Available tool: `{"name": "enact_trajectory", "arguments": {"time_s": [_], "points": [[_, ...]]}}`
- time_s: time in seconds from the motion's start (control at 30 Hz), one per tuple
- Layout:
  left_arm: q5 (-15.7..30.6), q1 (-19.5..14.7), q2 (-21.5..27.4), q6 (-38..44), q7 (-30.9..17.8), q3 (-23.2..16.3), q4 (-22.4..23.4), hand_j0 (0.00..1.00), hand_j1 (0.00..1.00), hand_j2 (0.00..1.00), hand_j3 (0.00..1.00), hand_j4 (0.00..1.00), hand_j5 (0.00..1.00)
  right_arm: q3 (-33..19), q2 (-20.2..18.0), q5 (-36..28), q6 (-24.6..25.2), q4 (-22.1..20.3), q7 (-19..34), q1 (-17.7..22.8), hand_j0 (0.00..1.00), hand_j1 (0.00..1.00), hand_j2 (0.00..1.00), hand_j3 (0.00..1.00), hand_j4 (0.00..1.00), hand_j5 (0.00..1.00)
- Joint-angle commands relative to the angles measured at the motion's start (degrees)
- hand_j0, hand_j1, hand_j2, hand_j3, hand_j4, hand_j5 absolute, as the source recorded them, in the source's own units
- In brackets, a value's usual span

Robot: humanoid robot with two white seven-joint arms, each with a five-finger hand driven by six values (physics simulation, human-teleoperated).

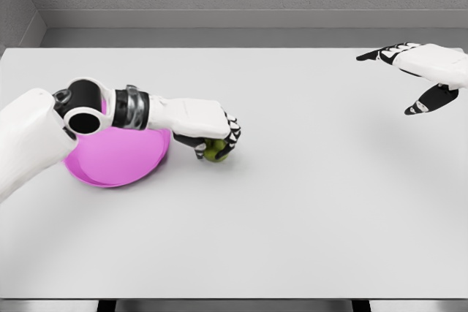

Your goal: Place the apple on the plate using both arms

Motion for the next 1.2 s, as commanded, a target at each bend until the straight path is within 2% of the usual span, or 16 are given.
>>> {"name": "enact_trajectory", "arguments": {"time_s": [0.0,0.1,0.17,0.23,0.3,0.43,0.47,0.5,0.53,0.7,0.77,0.83,0.9,0.97,1.17], "points": [[2.02,0.09,3.54,0.18,0.06,2.58,-0.38,0.19,0.19,0.19,0.19,0.19,0.19,-0.02,-0.07,-0.1,0.02,-0.01,-0.02,0.0,1.0,1.0,1.0,1.0,1.0,1.0],[2.73,0.35,7.93,0.18,0.06,5.66,-0.46,0.19,0.19,0.19,0.19,0.19,0.19,-0.02,-0.07,-0.1,0.02,-0.01,-0.02,0.0,1.0,1.0,1.0,1.0,1.0,1.0],[3.08,0.44,10.4,0.18,0.06,5.84,-0.46,0.2,0.2,0.2,0.2,0.2,0.2,-0.02,-0.07,-0.1,0.02,-0.01,-0.02,0.18,1.0,1.0,1.0,1.0,1.0,1.0],[2.64,0.7,10.93,0.18,0.06,5.84,0.85,0.2,0.2,0.2,0.2,0.2,0.2,-0.02,-0.07,-0.1,0.02,-0.01,-0.02,0.18,1.0,1.0,1.0,1.0,1.0,1.0],[2.11,1.32,10.84,0.18,0.06,5.66,4.54,0.21,0.21,0.21,0.21,0.21,0.21,-0.02,-0.07,-0.1,0.02,-0.01,-0.02,0.26,1.0,1.0,1.0,1.0,1.0,1.0],[2.02,2.99,11.01,0.18,0.06,5.57,5.34,0.26,0.26,0.26,0.26,0.26,0.26,-0.02,-0.07,-0.1,0.02,-0.01,-0.02,0.26,1.0,1.0,1.0,1.0,1.0,1.0],[2.02,2.99,11.1,0.18,0.06,5.66,5.34,0.33,0.33,0.33,0.33,0.33,0.33,-0.02,-0.07,-0.1,0.02,-0.01,-0.02,0.26,1.0,1.0,1.0,1.0,1.0,1.0],[2.02,2.99,11.19,0.18,0.06,5.66,5.34,0.78,0.78,0.78,0.78,0.78,0.78,-0.02,-0.07,-0.1,0.02,-0.01,-0.02,0.26,1.0,1.0,1.0,1.0,1.0,1.0],[1.94,3.08,11.1,0.18,0.06,5.66,5.34,1.0,1.0,1.0,1.0,1.0,1.0,-0.02,-0.07,-0.1,0.02,-0.01,-0.02,0.26,1.0,1.0,1.0,1.0,1.0,1.0],[2.37,3.08,11.28,0.18,0.06,5.92,5.6,1.0,1.0,1.0,1.0,1.0,1.0,-0.02,-0.07,-0.1,0.02,-0.01,-0.02,0.26,1.0,1.0,1.0,1.0,1.0,1.0],[4.57,3.6,11.28,0.18,0.06,9.35,9.73,1.0,1.0,1.0,1.0,1.0,1.0,-0.02,-0.07,-0.1,0.02,-0.01,-0.02,0.26,1.0,1.0,1.0,1.0,1.0,1.0],[8.17,3.96,12.59,0.18,0.06,11.02,12.28,1.0,1.0,1.0,1.0,1.0,1.0,-0.02,-0.07,-0.1,0.02,-0.01,-0.02,0.26,1.0,1.0,1.0,1.0,1.0,1.0],[8.53,5.27,14.18,0.18,0.06,14.0,13.6,1.0,1.0,1.0,1.0,1.0,1.0,-0.02,-0.07,-0.1,0.02,-0.01,-0.02,0.26,1.0,1.0,1.0,1.0,1.0,1.0],[9.32,7.38,15.84,0.18,0.06,18.75,15.53,1.0,1.0,1.0,1.0,1.0,1.0,-0.02,-0.07,-0.1,0.02,-0.01,-0.02,0.26,1.0,1.0,1.0,1.0,1.0,1.0],[9.76,7.74,16.55,0.18,0.06,19.2,16.68,1.0,1.0,1.0,1.0,1.0,1.0,-0.02,-0.07,-0.1,0.02,-0.01,-0.02,0.26,1.0,1.0,1.0,1.0,1.0,1.0]]}}
